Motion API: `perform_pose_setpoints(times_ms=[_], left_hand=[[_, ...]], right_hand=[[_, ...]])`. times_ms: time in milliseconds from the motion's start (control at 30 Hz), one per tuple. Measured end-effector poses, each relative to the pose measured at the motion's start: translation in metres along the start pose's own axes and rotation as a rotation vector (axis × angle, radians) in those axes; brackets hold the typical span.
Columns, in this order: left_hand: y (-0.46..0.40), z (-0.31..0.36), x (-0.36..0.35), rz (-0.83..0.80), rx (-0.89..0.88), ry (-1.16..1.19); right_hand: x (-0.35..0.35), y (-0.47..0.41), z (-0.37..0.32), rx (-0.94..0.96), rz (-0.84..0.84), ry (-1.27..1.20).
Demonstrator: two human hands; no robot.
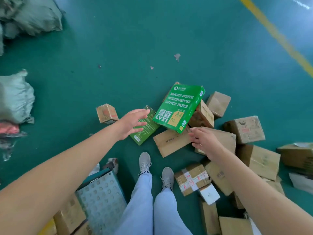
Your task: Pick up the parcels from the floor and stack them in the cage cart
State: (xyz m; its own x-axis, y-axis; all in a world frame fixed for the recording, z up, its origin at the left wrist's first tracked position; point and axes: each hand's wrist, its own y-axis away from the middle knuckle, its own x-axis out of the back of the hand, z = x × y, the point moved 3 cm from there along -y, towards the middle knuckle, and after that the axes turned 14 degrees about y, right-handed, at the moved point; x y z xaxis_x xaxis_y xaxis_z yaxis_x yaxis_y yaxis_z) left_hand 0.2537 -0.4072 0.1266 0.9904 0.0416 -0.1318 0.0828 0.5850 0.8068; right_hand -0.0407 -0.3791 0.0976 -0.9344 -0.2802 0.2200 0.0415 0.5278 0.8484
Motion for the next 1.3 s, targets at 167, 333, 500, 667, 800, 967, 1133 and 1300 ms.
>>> perform_pose_setpoints(times_ms=[167, 333, 500, 667, 800, 967, 1133, 1300], left_hand=[[-0.098, -0.017, 0.016, -0.015, 0.079, -0.051], [-0.191, -0.044, 0.033, -0.004, 0.126, -0.082], [-0.282, -0.078, 0.036, -0.006, 0.177, -0.104], [-0.358, -0.105, 0.025, -0.046, 0.204, -0.143], [-0.404, -0.129, 0.016, -0.066, 0.231, -0.160], [-0.447, -0.157, 0.011, -0.073, 0.251, -0.185], [-0.474, -0.180, 0.015, -0.060, 0.264, -0.196], [-0.483, -0.192, 0.024, -0.052, 0.264, -0.211]], right_hand=[[-0.017, -0.088, 0.018, -0.087, 0.054, -0.032], [-0.035, -0.175, 0.041, -0.138, 0.064, -0.032], [-0.052, -0.257, 0.070, -0.193, 0.068, -0.007], [-0.066, -0.328, 0.098, -0.242, 0.104, -0.017], [-0.076, -0.369, 0.118, -0.293, 0.144, -0.009], [-0.088, -0.415, 0.142, -0.314, 0.180, -0.084], [-0.104, -0.453, 0.162, -0.369, 0.234, -0.170], [-0.108, -0.476, 0.172, -0.385, 0.278, -0.202]])
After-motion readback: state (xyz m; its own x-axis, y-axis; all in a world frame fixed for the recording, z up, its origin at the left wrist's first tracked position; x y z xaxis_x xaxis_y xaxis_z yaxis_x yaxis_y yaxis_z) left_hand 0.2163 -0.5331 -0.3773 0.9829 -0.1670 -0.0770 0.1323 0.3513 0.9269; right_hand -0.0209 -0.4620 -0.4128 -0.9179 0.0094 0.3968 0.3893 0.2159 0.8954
